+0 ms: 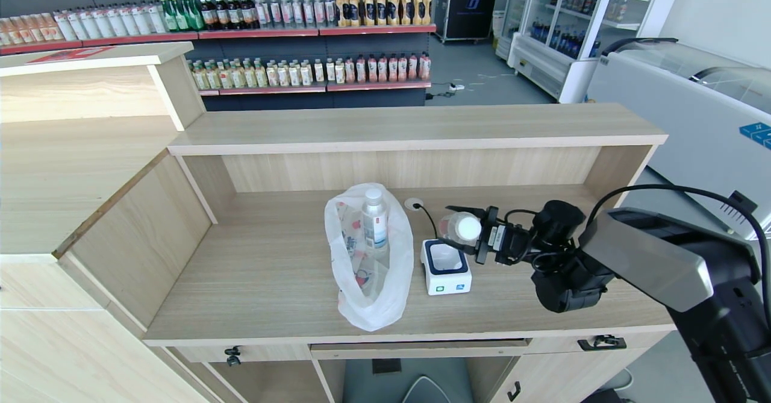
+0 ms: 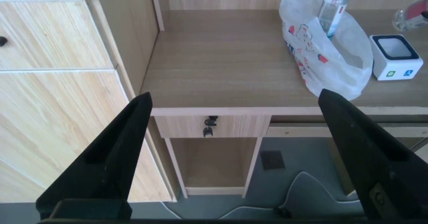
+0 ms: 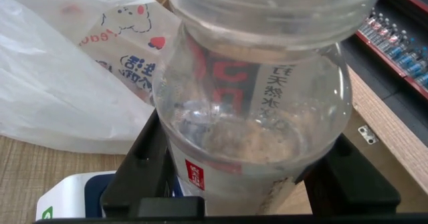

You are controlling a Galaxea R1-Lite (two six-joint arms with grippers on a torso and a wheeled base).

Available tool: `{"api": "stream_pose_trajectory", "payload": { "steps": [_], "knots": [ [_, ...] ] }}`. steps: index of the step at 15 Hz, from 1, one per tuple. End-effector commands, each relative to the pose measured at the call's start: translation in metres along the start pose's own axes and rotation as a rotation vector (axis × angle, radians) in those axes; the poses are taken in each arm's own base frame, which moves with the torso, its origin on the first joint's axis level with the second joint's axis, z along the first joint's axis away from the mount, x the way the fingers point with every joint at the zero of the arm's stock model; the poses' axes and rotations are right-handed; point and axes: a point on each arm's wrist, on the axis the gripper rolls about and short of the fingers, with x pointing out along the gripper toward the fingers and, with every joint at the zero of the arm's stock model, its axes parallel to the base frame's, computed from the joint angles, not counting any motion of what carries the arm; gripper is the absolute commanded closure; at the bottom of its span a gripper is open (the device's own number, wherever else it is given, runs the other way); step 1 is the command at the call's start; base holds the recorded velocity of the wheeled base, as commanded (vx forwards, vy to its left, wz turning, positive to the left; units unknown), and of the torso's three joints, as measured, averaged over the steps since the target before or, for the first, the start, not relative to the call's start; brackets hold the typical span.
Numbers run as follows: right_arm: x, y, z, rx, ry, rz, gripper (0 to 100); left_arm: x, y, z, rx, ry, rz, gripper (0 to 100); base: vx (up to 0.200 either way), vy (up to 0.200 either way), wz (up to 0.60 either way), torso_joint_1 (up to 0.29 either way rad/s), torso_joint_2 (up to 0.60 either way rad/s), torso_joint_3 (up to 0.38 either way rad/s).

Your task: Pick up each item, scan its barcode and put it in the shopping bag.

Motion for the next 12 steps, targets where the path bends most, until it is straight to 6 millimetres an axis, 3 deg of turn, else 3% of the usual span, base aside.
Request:
{"api": "stream_pose_trajectory", "payload": {
  "steps": [1,5,12],
  "knots": [
    [0.003,-0.002,0.001,-0.003,-0.009,-0.002,100,0.000,0.000,0.000,0.000,-0.001,0.000,0,0.000,0.000,0.00,0.000,0.00,0.000],
    [0.001,-0.003,0.001,0.007,-0.005,-0.003,100,0.000,0.000,0.000,0.000,-0.001,0.000,0,0.000,0.000,0.00,0.000,0.00,0.000],
    [-0.046,-0.044,0.022,0.062,0.075,-0.071,100,0.000,0.000,0.000,0.000,-0.001,0.000,0,0.000,0.000,0.00,0.000,0.00,0.000]
  ]
}}
